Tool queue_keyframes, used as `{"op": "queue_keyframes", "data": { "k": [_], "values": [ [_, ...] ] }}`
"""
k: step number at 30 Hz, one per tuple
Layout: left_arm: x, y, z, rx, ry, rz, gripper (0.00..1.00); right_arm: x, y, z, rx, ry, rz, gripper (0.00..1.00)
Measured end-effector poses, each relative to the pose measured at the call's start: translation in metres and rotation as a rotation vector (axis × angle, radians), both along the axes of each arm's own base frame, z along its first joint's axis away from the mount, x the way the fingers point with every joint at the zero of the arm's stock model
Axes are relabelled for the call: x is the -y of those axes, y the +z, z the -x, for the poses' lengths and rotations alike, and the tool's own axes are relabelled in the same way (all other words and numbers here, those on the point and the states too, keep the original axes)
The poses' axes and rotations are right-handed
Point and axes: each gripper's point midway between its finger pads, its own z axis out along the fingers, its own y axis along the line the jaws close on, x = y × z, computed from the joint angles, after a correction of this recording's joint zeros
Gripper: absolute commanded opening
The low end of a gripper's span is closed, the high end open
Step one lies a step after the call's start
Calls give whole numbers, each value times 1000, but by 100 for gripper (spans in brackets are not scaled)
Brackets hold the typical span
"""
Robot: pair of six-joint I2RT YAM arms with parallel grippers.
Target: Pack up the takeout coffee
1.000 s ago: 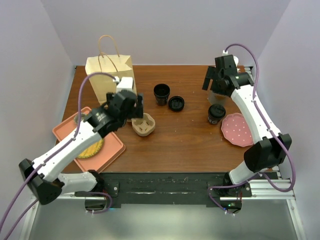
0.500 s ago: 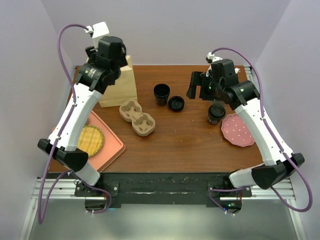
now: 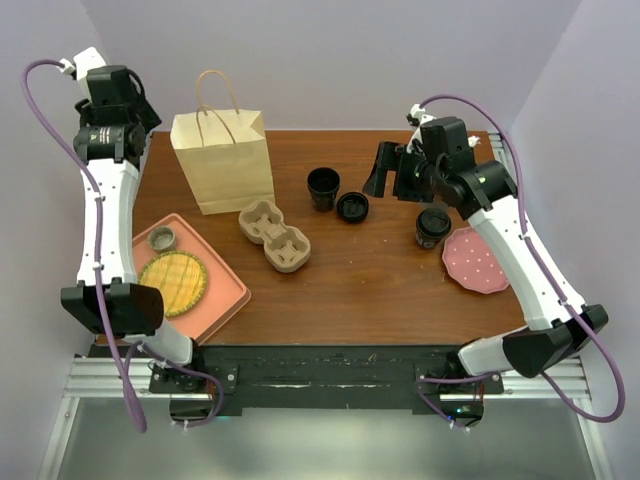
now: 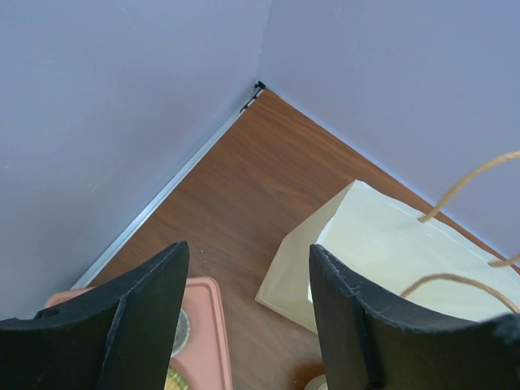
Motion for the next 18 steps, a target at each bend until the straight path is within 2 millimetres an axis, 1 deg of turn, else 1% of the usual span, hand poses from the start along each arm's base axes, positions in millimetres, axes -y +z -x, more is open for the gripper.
{"op": "queue_keyframes", "data": {
  "k": [3, 5, 9, 12, 13, 15, 18],
  "values": [
    [-3, -15, -16, -18, -31, 25, 63, -1, -1, 1, -7, -1, -5, 88],
    [-1, -30, -29, -41, -60, 41, 60, -1, -1, 2, -11, -1, -3, 88],
    [6, -69, -53, -117, -126, 72, 57, -2, -2, 2, -11, 0, -2, 88],
    [10, -92, -63, -162, -153, 92, 53, -1, -2, 1, -9, -3, 1, 88],
    [10, -97, -65, -174, -160, 92, 51, -1, -2, 1, -10, -4, 1, 88],
    [11, -103, -67, -187, -176, 94, 49, -1, -2, 1, -11, -5, 3, 88],
    [14, -108, -72, -191, -200, 98, 46, 0, -5, 2, -15, -4, 6, 88]
  ]
}}
